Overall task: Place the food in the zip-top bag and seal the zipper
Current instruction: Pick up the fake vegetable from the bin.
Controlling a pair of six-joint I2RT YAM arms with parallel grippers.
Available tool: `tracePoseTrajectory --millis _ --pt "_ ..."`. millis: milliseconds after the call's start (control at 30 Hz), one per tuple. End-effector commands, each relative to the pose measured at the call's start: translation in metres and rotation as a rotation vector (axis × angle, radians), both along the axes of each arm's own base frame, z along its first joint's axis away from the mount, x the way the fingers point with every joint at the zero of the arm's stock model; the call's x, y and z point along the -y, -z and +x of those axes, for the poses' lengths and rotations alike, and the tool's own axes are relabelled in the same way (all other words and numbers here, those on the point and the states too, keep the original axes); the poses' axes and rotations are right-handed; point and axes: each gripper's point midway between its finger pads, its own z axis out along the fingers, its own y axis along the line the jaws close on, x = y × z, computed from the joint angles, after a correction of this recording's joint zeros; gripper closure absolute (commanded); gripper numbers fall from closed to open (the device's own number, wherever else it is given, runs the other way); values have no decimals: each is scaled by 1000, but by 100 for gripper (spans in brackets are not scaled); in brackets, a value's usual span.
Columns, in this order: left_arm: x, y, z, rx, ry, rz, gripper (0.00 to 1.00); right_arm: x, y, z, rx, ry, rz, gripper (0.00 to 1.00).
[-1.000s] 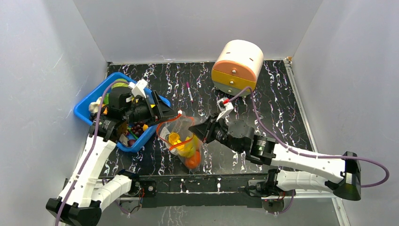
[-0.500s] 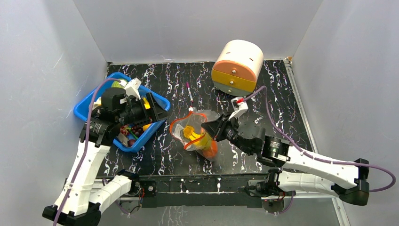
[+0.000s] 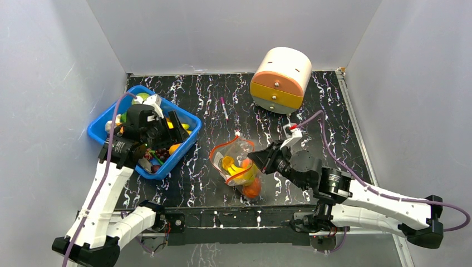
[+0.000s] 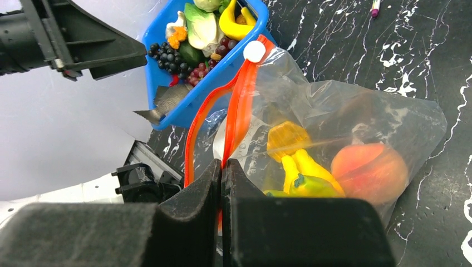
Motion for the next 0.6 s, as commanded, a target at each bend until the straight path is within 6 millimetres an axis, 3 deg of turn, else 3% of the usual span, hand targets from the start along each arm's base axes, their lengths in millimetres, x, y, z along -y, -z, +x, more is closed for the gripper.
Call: tracePoseTrajectory --millis 0,267,433,500,567 --pt "-38 15 13 22 -197 135 30 5 -21 -2 24 7 83 100" --pt "-85 9 22 33 -397 333 40 15 -31 -5 50 9 115 100" --pt "-104 5 29 32 -465 433 45 17 -38 -5 74 6 99 100" --pt "-105 8 36 31 -466 450 45 18 -41 -4 82 11 101 100" --pt "-92 12 49 39 -428 409 45 18 -45 -4 93 9 108 100"
